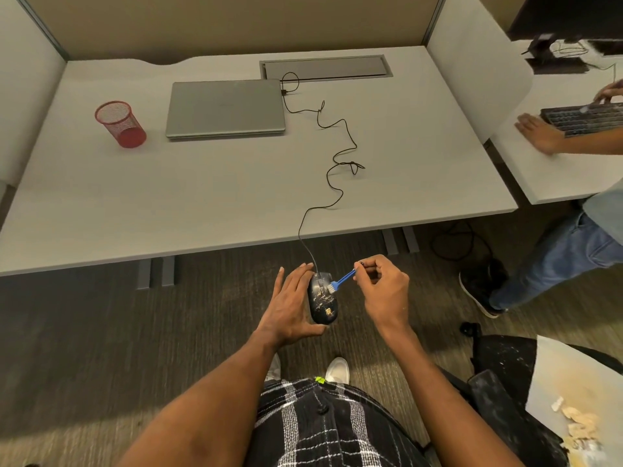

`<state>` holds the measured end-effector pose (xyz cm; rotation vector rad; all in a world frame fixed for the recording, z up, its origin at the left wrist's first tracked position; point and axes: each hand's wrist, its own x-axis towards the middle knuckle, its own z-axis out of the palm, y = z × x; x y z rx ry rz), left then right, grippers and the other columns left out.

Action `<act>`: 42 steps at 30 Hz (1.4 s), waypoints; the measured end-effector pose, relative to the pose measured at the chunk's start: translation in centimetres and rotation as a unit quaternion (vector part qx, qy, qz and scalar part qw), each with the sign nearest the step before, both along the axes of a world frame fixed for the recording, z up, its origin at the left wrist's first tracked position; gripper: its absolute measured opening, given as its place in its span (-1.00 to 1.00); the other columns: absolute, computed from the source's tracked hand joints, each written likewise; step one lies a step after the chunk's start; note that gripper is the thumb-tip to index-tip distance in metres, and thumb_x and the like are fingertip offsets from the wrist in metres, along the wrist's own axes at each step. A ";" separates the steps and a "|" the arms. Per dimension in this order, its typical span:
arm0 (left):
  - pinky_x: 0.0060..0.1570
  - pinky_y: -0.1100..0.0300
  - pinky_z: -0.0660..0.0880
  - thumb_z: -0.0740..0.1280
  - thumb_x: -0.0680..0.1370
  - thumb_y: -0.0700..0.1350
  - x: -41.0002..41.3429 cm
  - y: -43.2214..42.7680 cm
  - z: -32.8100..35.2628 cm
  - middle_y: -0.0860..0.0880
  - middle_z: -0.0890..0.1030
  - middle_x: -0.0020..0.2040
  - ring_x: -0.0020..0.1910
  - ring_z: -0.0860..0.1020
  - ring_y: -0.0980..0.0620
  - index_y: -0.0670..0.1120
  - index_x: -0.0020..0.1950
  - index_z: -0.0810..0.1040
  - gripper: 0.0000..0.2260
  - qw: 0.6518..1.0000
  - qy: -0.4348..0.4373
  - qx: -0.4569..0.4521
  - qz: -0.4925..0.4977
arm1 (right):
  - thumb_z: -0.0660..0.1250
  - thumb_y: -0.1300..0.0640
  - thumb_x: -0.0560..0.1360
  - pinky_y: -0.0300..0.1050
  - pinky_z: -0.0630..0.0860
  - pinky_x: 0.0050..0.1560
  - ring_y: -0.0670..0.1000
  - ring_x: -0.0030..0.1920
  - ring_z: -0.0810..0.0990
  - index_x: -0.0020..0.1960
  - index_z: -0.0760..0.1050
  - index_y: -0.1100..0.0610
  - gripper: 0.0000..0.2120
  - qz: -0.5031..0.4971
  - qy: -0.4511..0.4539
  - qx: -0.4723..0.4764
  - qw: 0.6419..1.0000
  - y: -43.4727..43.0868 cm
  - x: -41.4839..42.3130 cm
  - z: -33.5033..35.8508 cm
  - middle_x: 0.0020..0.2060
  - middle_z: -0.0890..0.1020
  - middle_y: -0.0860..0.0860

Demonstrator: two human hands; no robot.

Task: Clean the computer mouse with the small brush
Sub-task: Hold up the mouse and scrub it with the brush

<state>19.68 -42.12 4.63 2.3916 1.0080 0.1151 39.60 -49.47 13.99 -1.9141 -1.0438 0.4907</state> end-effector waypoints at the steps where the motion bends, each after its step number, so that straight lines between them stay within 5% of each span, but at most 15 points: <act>1: 0.65 -0.20 -0.24 0.43 0.35 0.51 0.0 0.0 0.0 -0.05 0.08 0.71 0.71 -0.07 0.03 -0.10 0.69 0.04 0.15 1.000 0.001 -0.001 0.001 | 0.43 0.15 0.60 -0.40 0.59 -0.19 -0.17 -0.17 0.68 0.03 0.64 0.12 -0.95 -0.008 -0.001 0.002 1.000 0.0 0.0 0.1 -0.19 0.68 -0.08; 42: 0.64 -0.21 -0.30 0.33 0.34 0.58 0.1 1.4 0.2 -0.02 0.04 0.72 0.71 -0.11 0.04 -0.06 0.70 -0.01 0.16 1.000 0.011 0.009 0.007 | 0.44 0.12 0.60 -0.24 0.67 -0.13 -0.14 -0.15 0.71 0.04 0.64 0.06 -0.96 0.060 0.013 0.014 0.998 0.8 -0.2 0.0 -0.19 0.69 -0.12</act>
